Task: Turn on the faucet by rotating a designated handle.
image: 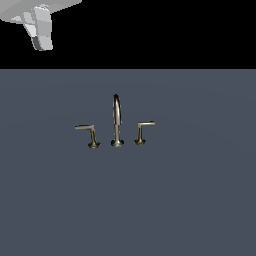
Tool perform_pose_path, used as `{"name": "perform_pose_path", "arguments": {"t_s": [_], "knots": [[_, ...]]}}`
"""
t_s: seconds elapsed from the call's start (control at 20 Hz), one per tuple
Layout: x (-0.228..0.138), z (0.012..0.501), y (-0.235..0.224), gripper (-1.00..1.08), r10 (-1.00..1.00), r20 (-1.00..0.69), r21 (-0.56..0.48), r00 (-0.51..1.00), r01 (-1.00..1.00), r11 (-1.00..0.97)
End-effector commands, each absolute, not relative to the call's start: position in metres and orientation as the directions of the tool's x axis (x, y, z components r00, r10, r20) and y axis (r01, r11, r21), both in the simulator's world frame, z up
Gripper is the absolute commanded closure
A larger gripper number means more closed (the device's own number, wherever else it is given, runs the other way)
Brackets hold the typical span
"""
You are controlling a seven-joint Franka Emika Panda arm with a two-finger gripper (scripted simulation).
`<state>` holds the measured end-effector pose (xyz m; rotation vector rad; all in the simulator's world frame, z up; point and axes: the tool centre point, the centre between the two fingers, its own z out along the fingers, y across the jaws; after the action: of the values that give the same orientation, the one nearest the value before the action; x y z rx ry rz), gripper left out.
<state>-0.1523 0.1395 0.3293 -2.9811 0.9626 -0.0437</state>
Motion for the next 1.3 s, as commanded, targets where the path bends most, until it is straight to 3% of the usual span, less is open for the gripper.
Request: {"name": "perform_pose_path", "arguments": {"t_s": [0.0, 1.25], "knots": [[-0.142, 0.315, 0.147, 1.08, -0.623, 0.021, -0.019, 0.782, -0.623, -0.782], [-0.036, 0.195, 0.184, 1.08, -0.880, 0.005, -0.015, 0.475, -0.880, -0.475]]}}
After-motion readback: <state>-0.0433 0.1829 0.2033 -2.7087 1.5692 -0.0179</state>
